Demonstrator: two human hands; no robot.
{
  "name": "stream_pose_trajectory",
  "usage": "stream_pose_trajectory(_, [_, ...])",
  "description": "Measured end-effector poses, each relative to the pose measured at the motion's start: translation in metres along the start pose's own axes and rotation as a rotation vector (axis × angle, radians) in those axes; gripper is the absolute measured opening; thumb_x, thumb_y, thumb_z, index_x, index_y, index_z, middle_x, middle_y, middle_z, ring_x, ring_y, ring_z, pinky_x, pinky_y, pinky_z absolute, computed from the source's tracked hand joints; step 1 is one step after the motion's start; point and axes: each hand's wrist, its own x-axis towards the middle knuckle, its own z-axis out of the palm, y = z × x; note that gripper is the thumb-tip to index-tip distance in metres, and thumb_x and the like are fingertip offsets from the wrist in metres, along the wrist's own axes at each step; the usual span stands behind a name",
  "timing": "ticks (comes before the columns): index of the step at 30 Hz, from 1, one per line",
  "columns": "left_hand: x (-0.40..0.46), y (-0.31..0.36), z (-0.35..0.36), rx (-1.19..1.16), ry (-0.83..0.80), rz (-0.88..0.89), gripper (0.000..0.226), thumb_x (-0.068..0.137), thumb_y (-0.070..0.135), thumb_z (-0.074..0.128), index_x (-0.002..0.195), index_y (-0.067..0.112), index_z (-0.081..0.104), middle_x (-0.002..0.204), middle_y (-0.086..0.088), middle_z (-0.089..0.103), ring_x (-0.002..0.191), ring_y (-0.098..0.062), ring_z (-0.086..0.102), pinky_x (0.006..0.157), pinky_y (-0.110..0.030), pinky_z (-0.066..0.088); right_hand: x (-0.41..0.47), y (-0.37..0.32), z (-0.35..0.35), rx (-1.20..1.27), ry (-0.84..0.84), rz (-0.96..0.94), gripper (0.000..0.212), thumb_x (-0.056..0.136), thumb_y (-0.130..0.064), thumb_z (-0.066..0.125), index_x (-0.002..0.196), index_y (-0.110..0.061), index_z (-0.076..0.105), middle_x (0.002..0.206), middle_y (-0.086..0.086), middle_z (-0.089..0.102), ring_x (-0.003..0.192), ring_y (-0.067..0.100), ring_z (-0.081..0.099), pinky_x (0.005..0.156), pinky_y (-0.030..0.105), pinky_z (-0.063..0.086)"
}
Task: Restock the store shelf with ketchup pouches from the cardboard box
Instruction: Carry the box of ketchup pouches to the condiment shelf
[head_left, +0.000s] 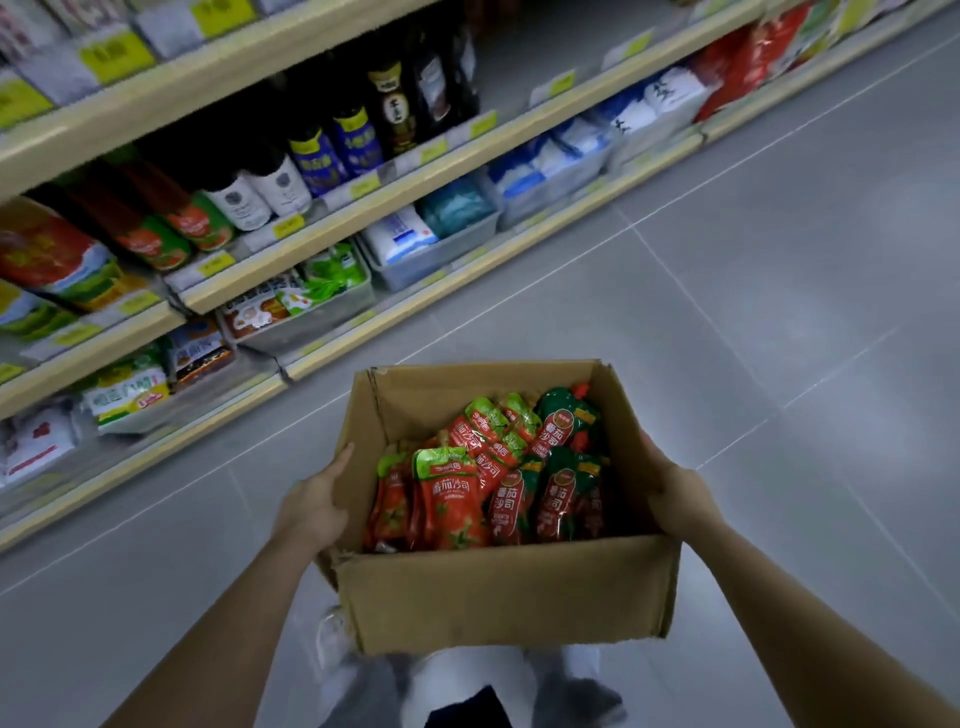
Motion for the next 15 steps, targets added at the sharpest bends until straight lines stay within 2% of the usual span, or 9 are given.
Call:
stream_pose_trajectory(2, [0.001,0.043,0.011,0.002,0.01,0.019,0.084,0.082,-0.006,0.046,0.145,0.04,0.015,0.092,-0.014,0.065,0.064,-0.023,0.057,0.055,-0.032,0.045,0.015,0.03,-0.031,0.007,0.023,0.002,0.064,0.09,-0.016,0.041,0.143,-0.041,0.017,0.108,0.013,0.062,0.097,0.032,0.06,0.076,0.033,0.048])
stream_pose_trajectory(4, [0.008,0.085,0.021,0.002,0.01,0.031,0.084,0.082,-0.006,0.045,0.145,0.041,0.015,0.085,-0.012,0.062,0.059,-0.02,0.053,0.05,-0.029,0.041,0.029,0.057,-0.059,0.005,0.024,0.018,0.061,0.091,-0.018,0.041,0.142,-0.042,0.018,0.113,0.013,0.061,0.101,0.033,0.059,0.078,0.035,0.047])
stream_pose_trajectory(7, [0.021,0.144,0.034,0.015,0.003,0.043,0.084,0.082,-0.006,0.045,0.144,0.043,0.016,0.087,-0.009,0.06,0.059,-0.018,0.053,0.048,-0.026,0.041,0.053,0.096,-0.095,0.027,0.029,0.076,0.057,0.09,-0.014,0.041,0.141,-0.035,0.027,0.112,0.015,0.061,0.1,0.033,0.059,0.083,0.04,0.051])
stream_pose_trajectory(9, [0.033,0.181,0.04,0.016,0.003,0.057,0.084,0.082,-0.006,0.045,0.144,0.043,0.017,0.087,-0.009,0.06,0.06,-0.02,0.054,0.05,-0.027,0.042,0.07,0.119,-0.115,0.038,0.032,0.116,0.059,0.089,-0.01,0.041,0.142,-0.033,0.027,0.11,0.014,0.061,0.098,0.032,0.059,0.079,0.037,0.051])
stream_pose_trajectory(12, [0.056,0.234,0.045,0.026,0.01,0.094,0.083,0.082,-0.006,0.045,0.144,0.042,0.018,0.09,-0.011,0.06,0.063,-0.021,0.054,0.054,-0.03,0.044,0.098,0.146,-0.144,0.036,0.046,0.127,0.064,0.09,-0.009,0.041,0.143,-0.038,0.021,0.116,0.012,0.059,0.104,0.032,0.058,0.074,0.029,0.042])
stream_pose_trajectory(15, [0.08,0.284,0.047,0.026,0.0,0.114,0.082,0.083,-0.006,0.046,0.145,0.04,0.018,0.081,-0.009,0.056,0.059,-0.019,0.052,0.051,-0.029,0.041,0.131,0.17,-0.172,0.026,0.041,0.201,0.056,0.088,-0.007,0.042,0.14,-0.026,0.034,0.115,0.015,0.061,0.102,0.033,0.059,0.075,0.031,0.045])
